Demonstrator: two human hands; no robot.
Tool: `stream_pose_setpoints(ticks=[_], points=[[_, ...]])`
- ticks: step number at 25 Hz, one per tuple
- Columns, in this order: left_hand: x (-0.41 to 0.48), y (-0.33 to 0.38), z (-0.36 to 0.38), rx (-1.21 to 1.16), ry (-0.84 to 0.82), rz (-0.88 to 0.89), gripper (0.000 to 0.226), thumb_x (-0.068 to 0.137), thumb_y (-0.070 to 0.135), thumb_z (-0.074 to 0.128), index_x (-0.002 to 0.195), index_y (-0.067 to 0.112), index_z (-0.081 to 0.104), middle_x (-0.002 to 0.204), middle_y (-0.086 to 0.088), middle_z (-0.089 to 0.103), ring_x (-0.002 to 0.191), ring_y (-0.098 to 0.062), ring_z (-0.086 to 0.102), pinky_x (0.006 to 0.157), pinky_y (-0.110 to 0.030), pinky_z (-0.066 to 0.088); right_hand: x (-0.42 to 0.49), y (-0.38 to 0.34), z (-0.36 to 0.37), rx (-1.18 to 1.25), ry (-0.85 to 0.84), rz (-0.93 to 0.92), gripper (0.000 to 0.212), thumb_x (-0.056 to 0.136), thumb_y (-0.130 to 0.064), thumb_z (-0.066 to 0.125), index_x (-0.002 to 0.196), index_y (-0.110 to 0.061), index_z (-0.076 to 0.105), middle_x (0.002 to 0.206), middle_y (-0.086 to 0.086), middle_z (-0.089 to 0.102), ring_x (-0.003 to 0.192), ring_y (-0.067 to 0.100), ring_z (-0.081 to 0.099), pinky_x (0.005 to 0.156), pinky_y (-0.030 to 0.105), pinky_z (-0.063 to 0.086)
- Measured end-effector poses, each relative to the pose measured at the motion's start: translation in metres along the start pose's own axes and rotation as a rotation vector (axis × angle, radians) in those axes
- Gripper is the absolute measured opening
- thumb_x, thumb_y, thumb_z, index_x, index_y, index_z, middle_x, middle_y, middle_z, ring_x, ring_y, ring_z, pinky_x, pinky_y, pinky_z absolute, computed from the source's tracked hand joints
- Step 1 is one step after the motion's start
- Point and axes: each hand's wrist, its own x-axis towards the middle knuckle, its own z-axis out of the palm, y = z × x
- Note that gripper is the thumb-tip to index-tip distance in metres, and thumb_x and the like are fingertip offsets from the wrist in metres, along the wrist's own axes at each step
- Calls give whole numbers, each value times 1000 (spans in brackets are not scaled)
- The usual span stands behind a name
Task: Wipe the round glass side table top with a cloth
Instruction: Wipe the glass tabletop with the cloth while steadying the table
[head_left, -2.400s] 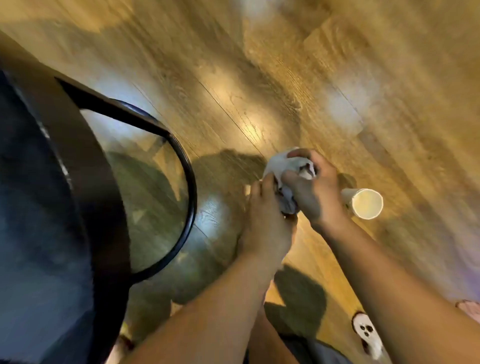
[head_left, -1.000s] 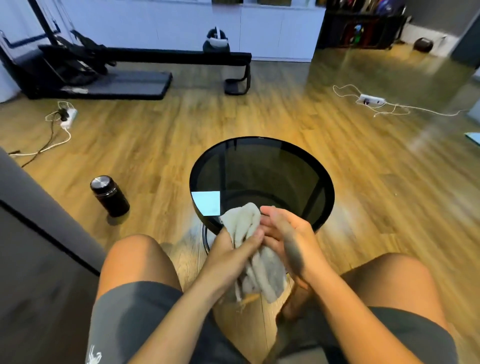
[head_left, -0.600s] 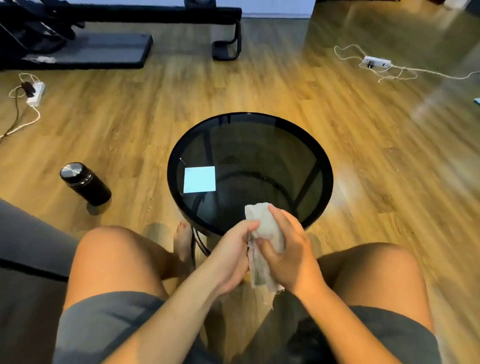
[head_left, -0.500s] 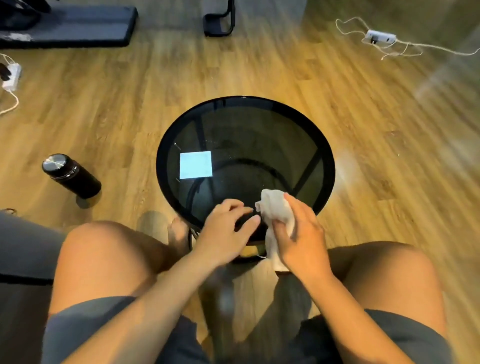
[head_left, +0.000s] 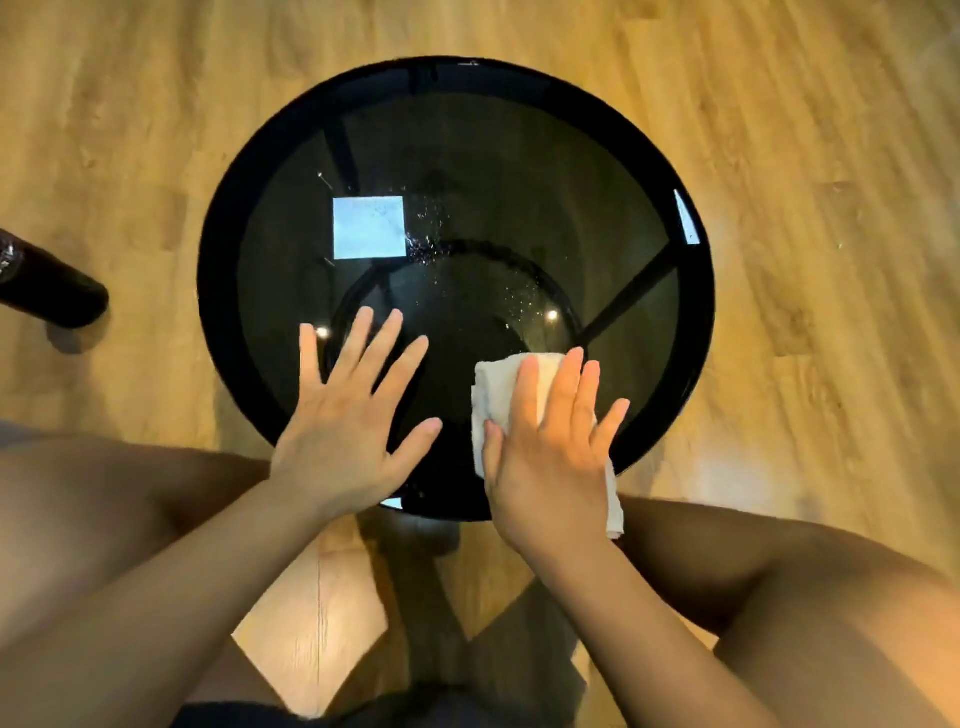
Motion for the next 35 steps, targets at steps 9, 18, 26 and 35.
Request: stream_pose_setpoints(ticks=[9,18,26,35], points=[[0,-2,4,8,-58,75,71,95,63,30,154,23,29,165,-7,17,153,-30,6,117,-68,8,103,15,-16,9,-46,-148,57,103,-41,25,155,-20,19,164,20,-2,152,32,-9,117,63,-7],[1,-3,3,-28,-22,106,73,91,60,38,150,17,38,162,-13,23,151,-36,15,113,-73,12,287,15,-47,25,62,-151,48,102,-36,32,146,-19,38,157,23,26,149,37,18,118,63,9],[-2,-3,1,-15,-18,115,75,93,67,33,152,21,35,163,-10,22,152,-33,13,114,-72,9,298,-3,-81,302,198,-235,23,100,-35,35,110,-39,56,102,-14,58,88,0,55,80,24,39],[-2,-9,-6,-115,112,4,72,94,68,19,149,24,37,161,-6,30,152,-30,16,114,-72,1,124,31,-41,291,130,-260,40,95,-31,36,130,-26,57,135,-1,56,131,25,43,108,40,38]])
